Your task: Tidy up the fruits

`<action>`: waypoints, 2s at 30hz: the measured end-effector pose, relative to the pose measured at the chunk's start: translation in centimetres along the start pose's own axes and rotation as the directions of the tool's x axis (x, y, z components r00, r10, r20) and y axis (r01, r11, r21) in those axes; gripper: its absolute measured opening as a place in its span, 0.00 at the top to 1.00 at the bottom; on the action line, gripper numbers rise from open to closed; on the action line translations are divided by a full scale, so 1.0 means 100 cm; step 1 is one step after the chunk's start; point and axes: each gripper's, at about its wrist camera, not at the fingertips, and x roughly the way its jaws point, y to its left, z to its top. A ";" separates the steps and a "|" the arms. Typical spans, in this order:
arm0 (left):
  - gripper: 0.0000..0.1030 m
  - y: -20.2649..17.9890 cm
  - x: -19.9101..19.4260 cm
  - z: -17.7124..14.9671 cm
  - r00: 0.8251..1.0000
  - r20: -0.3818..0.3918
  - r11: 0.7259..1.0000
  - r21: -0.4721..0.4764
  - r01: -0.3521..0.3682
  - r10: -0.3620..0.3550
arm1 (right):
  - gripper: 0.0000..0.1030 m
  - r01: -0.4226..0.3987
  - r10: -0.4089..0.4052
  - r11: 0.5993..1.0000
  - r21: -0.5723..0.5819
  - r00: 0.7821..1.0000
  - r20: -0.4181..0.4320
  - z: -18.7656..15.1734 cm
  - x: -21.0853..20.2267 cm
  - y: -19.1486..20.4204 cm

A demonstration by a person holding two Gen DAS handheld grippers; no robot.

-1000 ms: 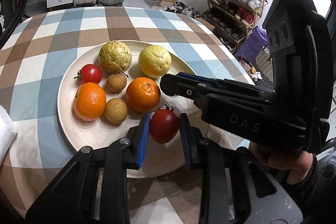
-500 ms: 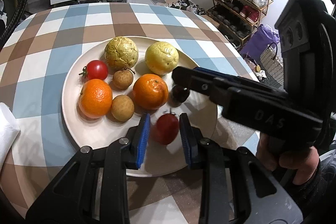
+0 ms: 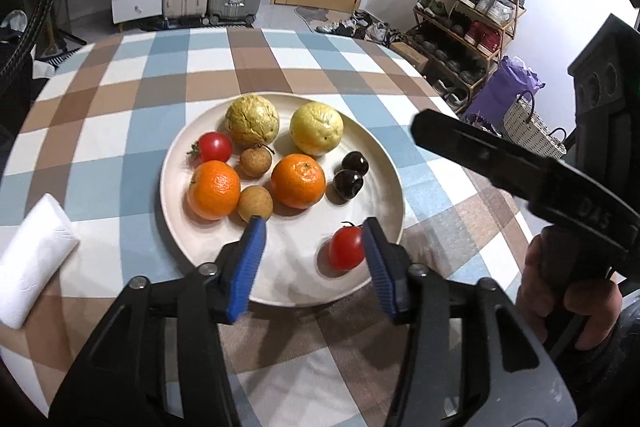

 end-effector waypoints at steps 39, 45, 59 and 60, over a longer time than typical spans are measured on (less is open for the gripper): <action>0.04 -0.031 -0.269 -0.076 0.694 0.695 0.976 -0.057 -0.209 0.189 | 0.00 0.218 -0.084 0.954 -0.204 0.853 0.515 -0.074 -0.208 0.111; 0.03 -0.023 -0.262 -0.104 0.625 0.746 0.957 -0.059 -0.284 0.232 | 0.00 0.296 -0.133 0.928 -0.224 0.828 0.544 -0.095 -0.204 0.110; 0.01 0.016 -0.179 -0.141 0.637 0.708 0.935 -0.096 -0.342 0.306 | 0.00 0.351 -0.153 0.906 -0.238 0.794 0.589 -0.128 -0.148 0.082; 0.01 0.017 -0.173 -0.142 0.643 0.702 0.934 -0.091 -0.345 0.306 | 0.00 0.349 -0.153 0.907 -0.235 0.795 0.587 -0.128 -0.145 0.079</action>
